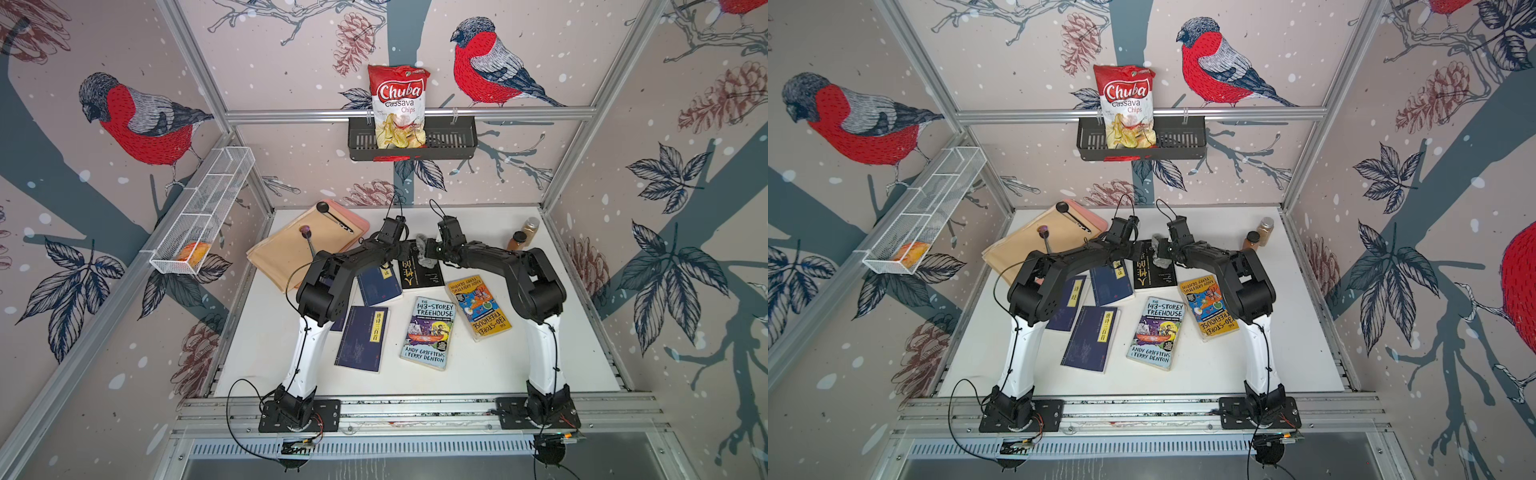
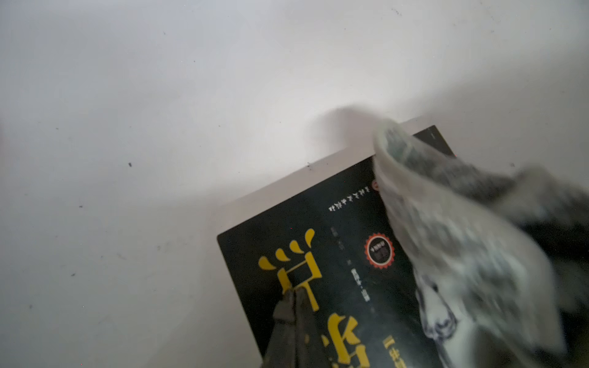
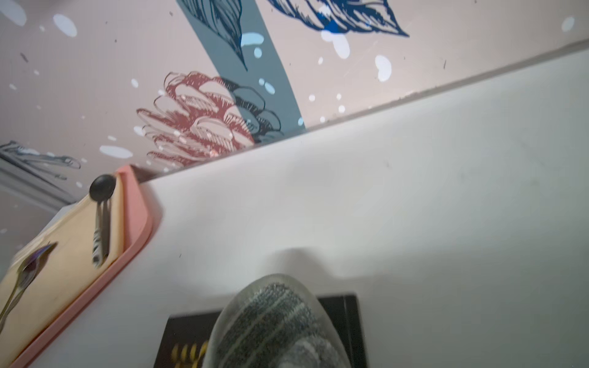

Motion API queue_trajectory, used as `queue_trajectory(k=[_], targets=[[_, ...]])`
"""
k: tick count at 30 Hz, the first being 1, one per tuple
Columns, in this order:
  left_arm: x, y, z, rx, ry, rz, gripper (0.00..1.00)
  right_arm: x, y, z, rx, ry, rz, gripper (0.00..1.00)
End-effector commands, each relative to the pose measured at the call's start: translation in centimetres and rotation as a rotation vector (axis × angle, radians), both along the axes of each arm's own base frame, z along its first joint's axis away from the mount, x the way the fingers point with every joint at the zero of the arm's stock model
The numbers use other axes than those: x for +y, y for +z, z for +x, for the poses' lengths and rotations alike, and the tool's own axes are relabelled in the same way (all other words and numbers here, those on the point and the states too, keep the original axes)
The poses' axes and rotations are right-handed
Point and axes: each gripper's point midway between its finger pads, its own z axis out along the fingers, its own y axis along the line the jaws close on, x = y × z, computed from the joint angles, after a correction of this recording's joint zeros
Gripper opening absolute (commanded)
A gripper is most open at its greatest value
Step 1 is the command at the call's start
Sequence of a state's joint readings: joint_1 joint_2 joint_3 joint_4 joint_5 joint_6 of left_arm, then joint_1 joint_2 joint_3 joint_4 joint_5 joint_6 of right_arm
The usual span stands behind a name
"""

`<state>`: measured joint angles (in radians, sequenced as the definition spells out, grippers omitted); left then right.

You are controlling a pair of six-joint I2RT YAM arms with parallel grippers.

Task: Wipe the cover of the book
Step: Wipe the dirt from the cover of the book.

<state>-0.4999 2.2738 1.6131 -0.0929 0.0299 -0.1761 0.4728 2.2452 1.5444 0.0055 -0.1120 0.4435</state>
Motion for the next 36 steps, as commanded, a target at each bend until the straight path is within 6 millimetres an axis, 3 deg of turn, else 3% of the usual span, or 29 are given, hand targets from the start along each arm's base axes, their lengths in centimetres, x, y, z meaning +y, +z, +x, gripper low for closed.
queue_trajectory(k=[1, 5, 13, 16, 20, 25, 29, 32, 36], targets=[[2.0, -5.1, -4.6, 0.227, -0.026, 0.109, 0.05, -0.7, -4.6, -1.8, 0.183, 0.024, -0.125, 0.00], [2.1, -5.3, -4.7, 0.232, -0.025, 0.109, 0.05, -0.4, -4.8, -3.9, 0.185, 0.048, -0.159, 0.00], [2.0, -5.4, -5.0, 0.244, -0.029, 0.100, 0.05, -2.9, -3.5, -13.3, 0.176, 0.064, -0.203, 0.01], [1.9, -5.3, -5.1, 0.243, -0.027, 0.087, 0.05, -3.8, -3.8, -15.0, 0.193, 0.056, -0.199, 0.02], [1.6, -5.3, -5.2, 0.246, -0.033, 0.065, 0.05, -3.5, -5.0, -13.0, 0.210, 0.044, -0.180, 0.02], [1.7, -5.3, -5.1, 0.245, -0.031, 0.066, 0.04, -1.2, -5.8, -5.8, 0.197, 0.018, -0.115, 0.01], [1.5, -5.2, -5.0, 0.245, -0.034, 0.043, 0.05, 1.2, -5.5, -2.1, 0.187, 0.039, -0.107, 0.01], [1.6, -5.2, -5.0, 0.249, -0.032, 0.026, 0.05, 1.9, -5.4, -2.4, 0.188, 0.058, -0.120, 0.01], [1.9, -5.2, -5.0, 0.253, -0.024, 0.015, 0.05, -0.2, -5.7, -6.4, 0.203, 0.057, -0.146, 0.01]])
